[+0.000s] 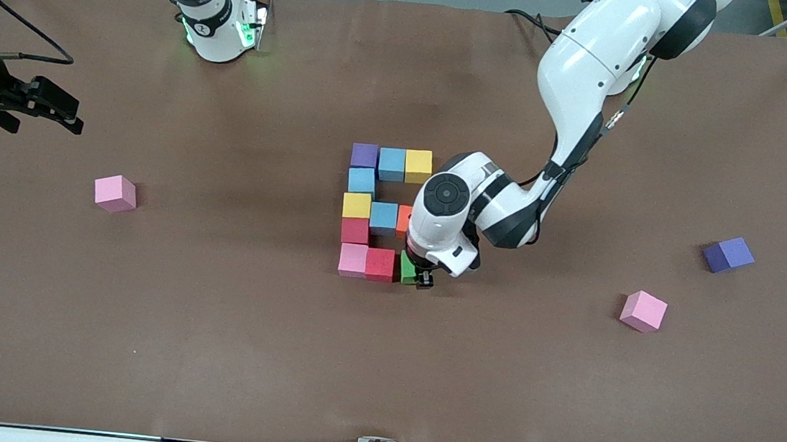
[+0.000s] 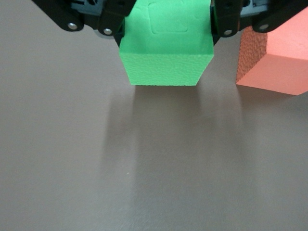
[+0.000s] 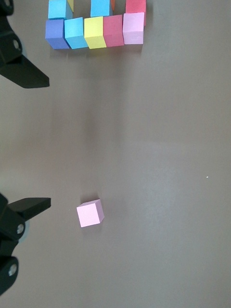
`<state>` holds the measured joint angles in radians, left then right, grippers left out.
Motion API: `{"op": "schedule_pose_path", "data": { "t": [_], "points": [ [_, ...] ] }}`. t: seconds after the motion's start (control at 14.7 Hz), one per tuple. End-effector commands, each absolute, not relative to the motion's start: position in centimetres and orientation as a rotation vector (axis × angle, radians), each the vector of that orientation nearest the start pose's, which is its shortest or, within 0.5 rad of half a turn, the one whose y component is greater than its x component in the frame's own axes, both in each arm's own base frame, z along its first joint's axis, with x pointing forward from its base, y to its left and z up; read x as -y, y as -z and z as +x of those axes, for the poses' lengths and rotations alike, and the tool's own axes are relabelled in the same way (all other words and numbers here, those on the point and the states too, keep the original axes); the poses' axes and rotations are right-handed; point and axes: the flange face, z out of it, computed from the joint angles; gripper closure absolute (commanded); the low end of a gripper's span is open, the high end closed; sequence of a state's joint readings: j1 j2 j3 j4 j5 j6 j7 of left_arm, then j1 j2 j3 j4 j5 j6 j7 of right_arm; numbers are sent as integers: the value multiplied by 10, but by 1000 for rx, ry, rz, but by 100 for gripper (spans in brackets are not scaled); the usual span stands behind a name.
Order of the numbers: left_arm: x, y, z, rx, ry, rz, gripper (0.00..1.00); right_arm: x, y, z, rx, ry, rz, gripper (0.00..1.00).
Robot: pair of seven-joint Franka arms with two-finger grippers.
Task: Arrange 11 blocks into digit 3
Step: 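Lower the green block beside the red block and open the left gripper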
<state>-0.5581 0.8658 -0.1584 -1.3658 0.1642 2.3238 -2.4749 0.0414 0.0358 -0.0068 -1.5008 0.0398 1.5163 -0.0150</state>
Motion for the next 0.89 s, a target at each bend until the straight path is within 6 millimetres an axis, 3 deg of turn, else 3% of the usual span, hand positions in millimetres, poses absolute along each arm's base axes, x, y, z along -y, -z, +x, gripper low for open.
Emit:
{"op": "schedule_pose_path", "data": {
  "t": [0.0, 0.48, 0.75, 0.82],
  "points": [
    [471, -206, 589, -2286, -39, 1968, 95, -24, -640, 554, 80, -12, -3087, 0],
    [473, -201, 586, -2259, -40, 2009, 91, -27, -642, 554, 85, -3, -3085, 0],
    [479, -195, 580, -2212, -41, 2074, 88, -47, -643, 551, 130, -10, -3088, 0],
    [480, -194, 579, -2209, -40, 2077, 87, -44, -643, 551, 121, -14, -3089, 0]
  ]
}}
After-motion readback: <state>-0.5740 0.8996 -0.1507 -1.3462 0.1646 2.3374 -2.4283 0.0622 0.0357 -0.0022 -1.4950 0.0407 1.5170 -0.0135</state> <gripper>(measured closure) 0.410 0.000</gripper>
